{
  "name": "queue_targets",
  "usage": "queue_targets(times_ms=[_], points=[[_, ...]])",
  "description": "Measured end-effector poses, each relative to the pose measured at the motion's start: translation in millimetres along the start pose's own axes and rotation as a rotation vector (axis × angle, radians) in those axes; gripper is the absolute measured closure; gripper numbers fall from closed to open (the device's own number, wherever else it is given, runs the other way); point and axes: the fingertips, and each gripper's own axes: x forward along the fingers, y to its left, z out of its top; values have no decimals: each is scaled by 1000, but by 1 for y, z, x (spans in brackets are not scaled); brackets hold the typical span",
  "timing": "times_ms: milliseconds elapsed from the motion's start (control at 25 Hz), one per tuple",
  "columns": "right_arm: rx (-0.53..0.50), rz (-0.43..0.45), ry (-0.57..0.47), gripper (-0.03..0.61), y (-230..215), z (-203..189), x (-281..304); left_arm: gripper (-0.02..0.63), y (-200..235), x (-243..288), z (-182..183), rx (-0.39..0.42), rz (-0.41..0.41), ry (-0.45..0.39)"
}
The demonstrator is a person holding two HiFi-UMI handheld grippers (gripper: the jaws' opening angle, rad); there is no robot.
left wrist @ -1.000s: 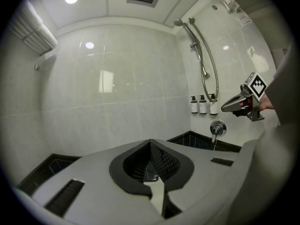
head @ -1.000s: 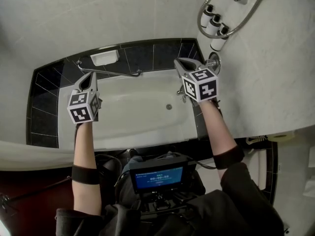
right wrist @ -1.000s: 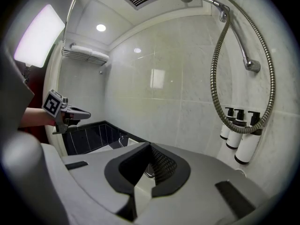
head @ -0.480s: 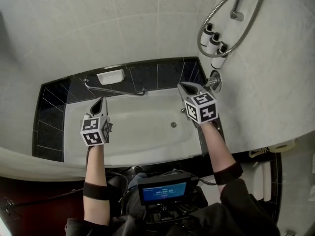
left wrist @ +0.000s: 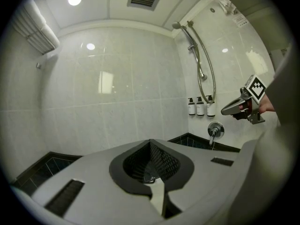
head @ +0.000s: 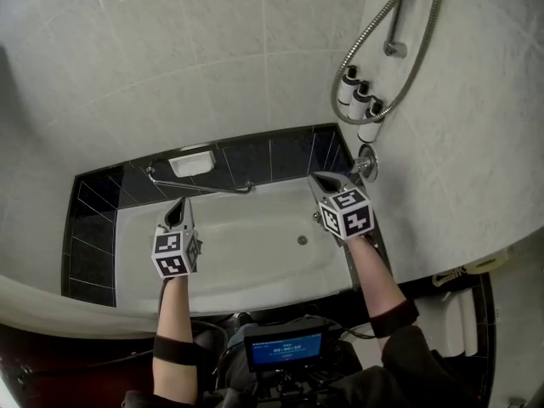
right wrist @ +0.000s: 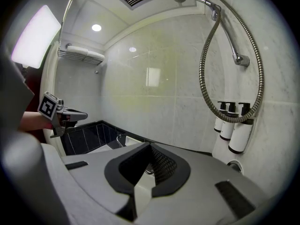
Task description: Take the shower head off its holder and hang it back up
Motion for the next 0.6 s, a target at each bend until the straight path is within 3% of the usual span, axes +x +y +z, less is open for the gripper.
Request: queue_targets(times_ms=[200,360,600], points=[[2,-14,5,557,-10,2,1,612,-8,9,6,11,-20,13],[-4,-28,6,557,-22,7,3,612,-5,22,15,70,5,-5],[-19,-26,23,558,-23,18,0,570,-21,34,69,197,-12,-51]])
